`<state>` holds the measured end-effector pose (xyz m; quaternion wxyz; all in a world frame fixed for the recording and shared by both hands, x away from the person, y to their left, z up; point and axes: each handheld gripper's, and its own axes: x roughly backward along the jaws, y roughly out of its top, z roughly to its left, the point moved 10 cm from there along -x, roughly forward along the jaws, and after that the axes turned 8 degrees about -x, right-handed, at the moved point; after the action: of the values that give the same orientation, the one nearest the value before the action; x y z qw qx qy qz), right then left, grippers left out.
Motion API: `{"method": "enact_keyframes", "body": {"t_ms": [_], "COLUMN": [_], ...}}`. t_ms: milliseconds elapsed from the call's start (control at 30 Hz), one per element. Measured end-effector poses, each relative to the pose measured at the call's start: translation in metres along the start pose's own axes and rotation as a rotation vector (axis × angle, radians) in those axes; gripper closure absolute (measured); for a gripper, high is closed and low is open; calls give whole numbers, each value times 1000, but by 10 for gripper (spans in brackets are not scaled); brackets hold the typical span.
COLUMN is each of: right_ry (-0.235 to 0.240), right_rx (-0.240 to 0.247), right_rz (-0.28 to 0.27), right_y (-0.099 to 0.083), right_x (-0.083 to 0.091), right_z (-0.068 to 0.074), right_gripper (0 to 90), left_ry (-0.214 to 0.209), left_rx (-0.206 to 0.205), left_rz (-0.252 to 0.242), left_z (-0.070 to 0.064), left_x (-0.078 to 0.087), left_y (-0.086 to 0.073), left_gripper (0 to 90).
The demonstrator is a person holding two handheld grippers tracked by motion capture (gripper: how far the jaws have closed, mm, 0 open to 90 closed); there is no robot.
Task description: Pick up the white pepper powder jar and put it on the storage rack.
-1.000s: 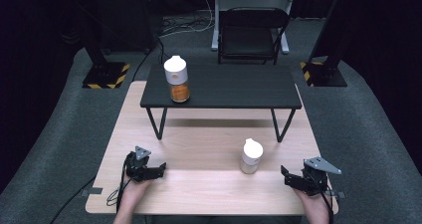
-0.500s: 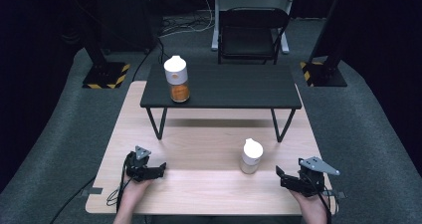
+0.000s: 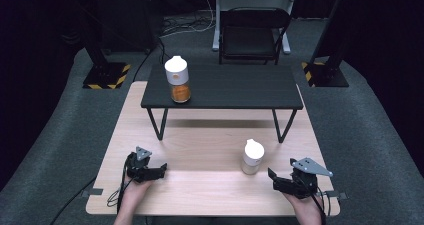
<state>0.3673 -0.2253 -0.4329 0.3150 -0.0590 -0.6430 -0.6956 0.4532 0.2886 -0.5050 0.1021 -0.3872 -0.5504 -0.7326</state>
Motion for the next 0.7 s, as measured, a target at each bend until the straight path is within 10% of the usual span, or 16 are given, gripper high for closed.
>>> {"method": "enact_keyframes", "body": {"t_ms": [700], "right_ry": [57], "right_rx": [62], "right_rz": [0], "right_y": [8], "right_x": [-23], "right_z": [31], "right_gripper": [117], "left_ry": [0], "left_rx": [0], "left_rz": [0], "left_z": [0], "left_x": [0], "left_y": [0], "left_gripper": [66]}}
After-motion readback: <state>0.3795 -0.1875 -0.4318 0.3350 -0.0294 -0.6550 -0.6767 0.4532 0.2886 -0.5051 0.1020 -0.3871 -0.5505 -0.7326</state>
